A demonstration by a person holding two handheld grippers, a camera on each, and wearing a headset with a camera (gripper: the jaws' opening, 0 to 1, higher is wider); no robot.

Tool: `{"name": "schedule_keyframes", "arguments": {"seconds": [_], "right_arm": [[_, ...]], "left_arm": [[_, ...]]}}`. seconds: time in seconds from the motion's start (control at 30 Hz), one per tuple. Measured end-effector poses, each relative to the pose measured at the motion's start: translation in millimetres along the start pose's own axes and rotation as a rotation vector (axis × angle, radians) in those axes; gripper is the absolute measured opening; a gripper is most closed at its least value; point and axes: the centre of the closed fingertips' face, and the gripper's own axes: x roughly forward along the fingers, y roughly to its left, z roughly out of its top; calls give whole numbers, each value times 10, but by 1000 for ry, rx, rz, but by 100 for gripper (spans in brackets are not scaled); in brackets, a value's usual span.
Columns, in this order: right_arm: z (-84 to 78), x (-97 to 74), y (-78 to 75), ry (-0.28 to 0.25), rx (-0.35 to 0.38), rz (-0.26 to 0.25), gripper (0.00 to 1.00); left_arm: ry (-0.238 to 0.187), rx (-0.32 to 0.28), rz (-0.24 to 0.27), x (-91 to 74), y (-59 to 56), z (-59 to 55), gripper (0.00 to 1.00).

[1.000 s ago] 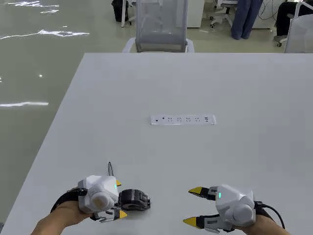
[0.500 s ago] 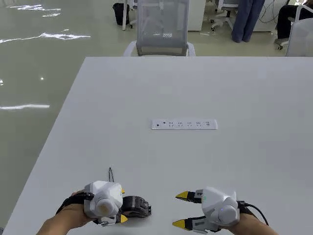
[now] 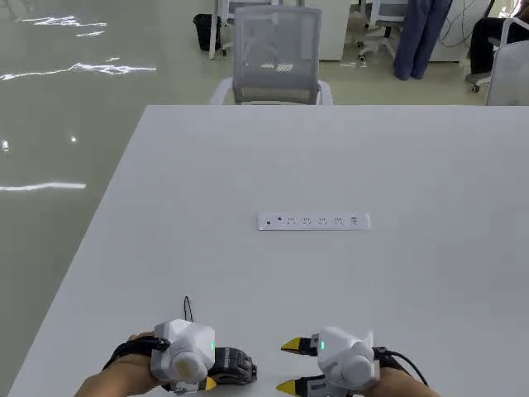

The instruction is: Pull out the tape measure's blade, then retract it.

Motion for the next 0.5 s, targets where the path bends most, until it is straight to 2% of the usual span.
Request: {"name": "schedule_keyframes", "arguments": {"seconds": [0.5], "right_arm": [[-113, 383, 31, 66, -20, 72, 30]], "left_arm": [[-28, -23, -18, 9, -1, -7, 26]]}}
